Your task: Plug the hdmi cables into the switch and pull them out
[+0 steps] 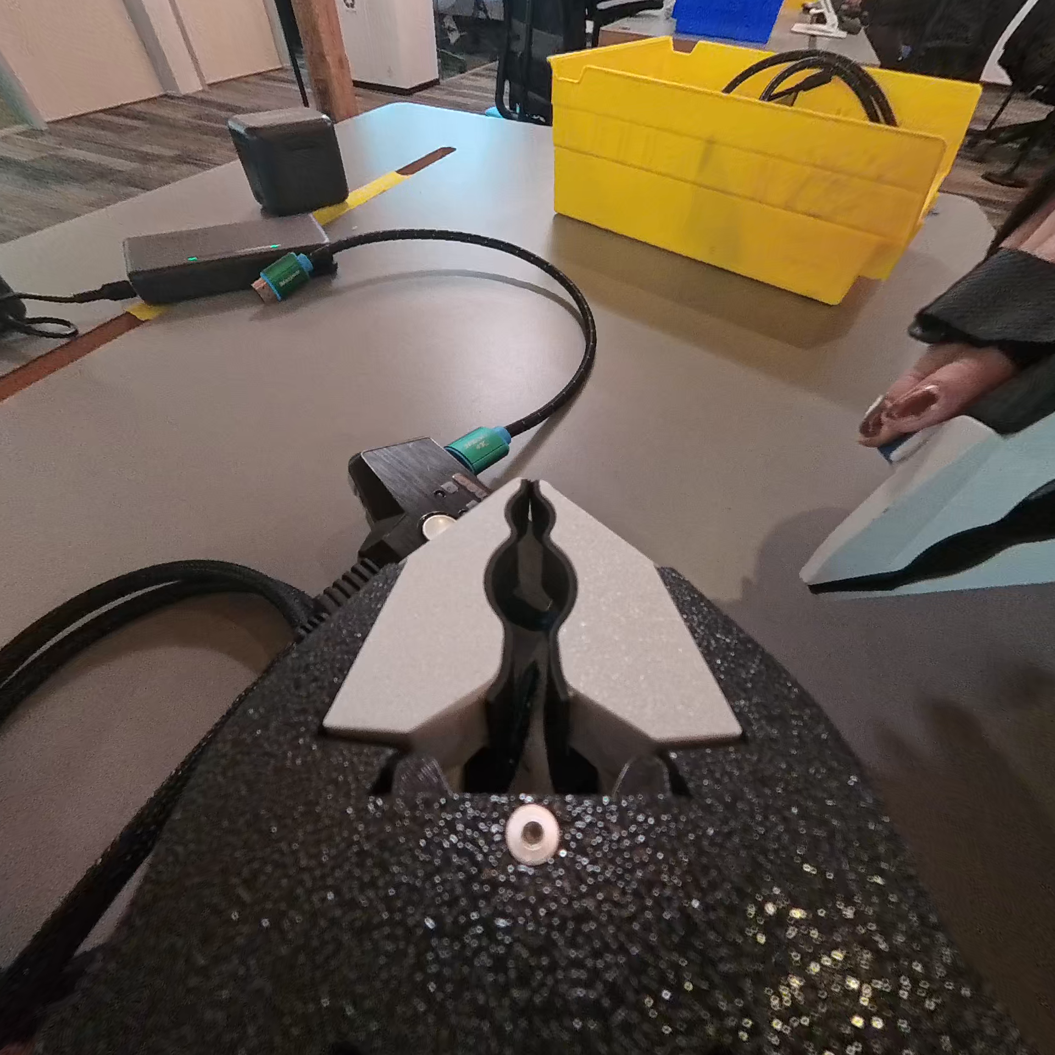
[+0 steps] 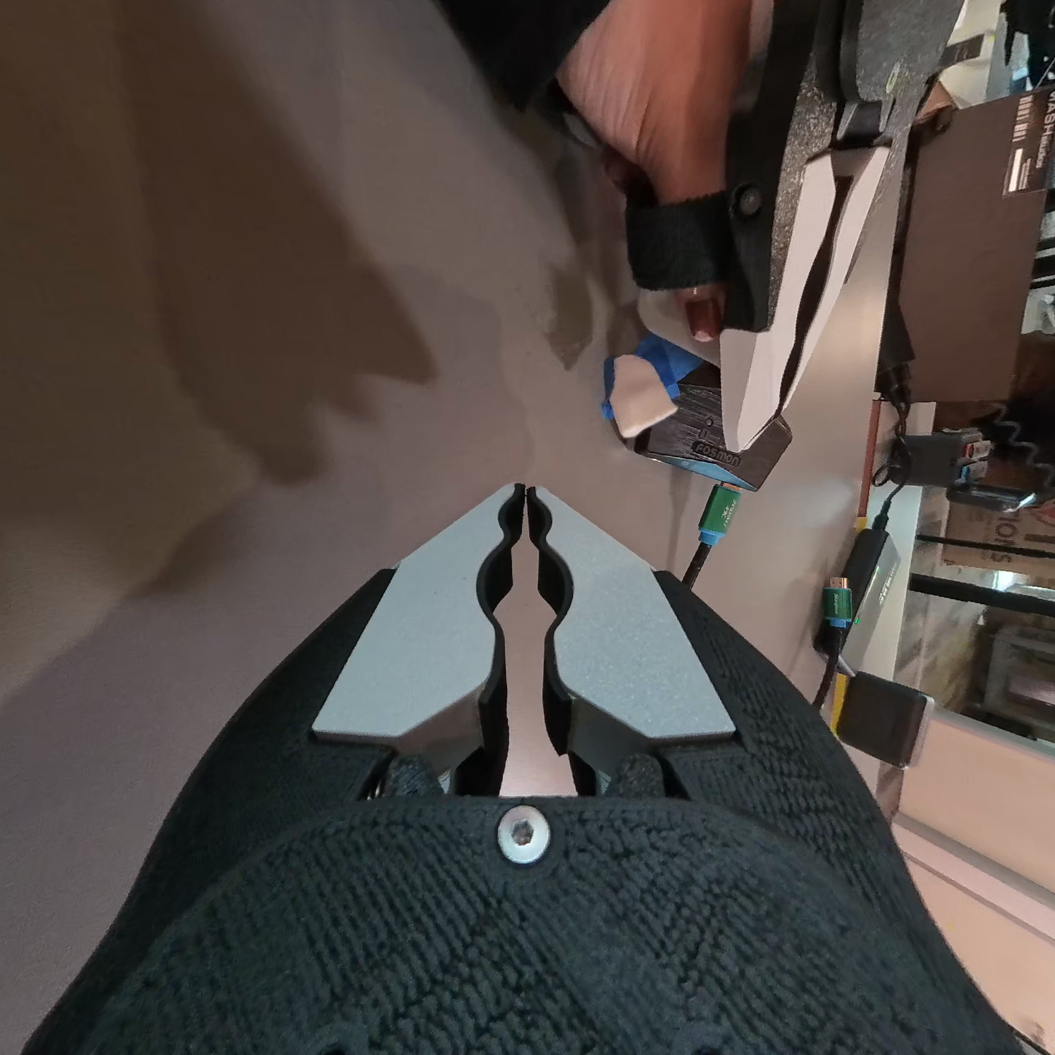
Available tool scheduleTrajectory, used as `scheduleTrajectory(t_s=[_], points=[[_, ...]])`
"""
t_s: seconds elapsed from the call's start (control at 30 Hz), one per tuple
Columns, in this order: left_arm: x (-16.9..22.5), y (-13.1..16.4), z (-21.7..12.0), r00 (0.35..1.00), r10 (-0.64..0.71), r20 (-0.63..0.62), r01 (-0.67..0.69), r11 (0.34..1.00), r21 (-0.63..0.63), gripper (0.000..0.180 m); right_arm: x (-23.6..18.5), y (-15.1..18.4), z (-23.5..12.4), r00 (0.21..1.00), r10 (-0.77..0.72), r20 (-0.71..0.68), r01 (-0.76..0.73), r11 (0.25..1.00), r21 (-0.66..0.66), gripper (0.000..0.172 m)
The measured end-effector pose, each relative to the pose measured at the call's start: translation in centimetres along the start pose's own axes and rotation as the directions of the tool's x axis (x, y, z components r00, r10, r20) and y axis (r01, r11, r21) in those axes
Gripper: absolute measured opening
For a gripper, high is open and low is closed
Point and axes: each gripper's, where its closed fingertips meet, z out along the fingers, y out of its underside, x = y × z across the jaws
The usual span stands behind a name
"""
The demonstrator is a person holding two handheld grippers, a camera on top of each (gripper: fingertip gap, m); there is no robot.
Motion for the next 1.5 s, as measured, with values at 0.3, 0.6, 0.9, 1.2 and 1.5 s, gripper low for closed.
scheduleTrajectory(t_s=[0.3, 0.6, 0.9, 1.2, 1.5], points=[[0.0, -1.0, -1.0, 1.0, 0.008, 0.002, -0.008, 0.996, 0.084, 0.0, 6.9, 3.4, 0.7, 0.973, 0.187, -0.134, -0.181, 0.982, 0.058, 0.015], [0.0, -1.0, -1.1, 1.0, 0.019, 0.018, -0.02, 0.996, 0.084, 0.0, 11.6, 4.9, 5.6, 0.938, 0.343, -0.045, -0.334, 0.932, 0.141, 0.028], [1.7, -1.7, -2.3, 0.98, 0.199, -0.029, -0.193, 0.971, 0.142, 0.037, 10.7, 5.7, 8.8, 0.928, 0.366, 0.068, -0.371, 0.924, 0.086, 0.019], [1.3, -0.8, -2.6, 0.495, 0.834, 0.243, -0.824, 0.539, -0.172, 0.097, 10.2, 5.0, 5.5, 0.744, 0.497, 0.447, -0.577, 0.815, 0.054, 0.019], [1.2, 0.7, -0.1, 0.283, 0.934, 0.216, -0.86, 0.347, -0.373, 0.027, 6.7, 3.8, 3.4, 0.799, 0.314, 0.513, -0.403, 0.913, 0.068, 0.019]])
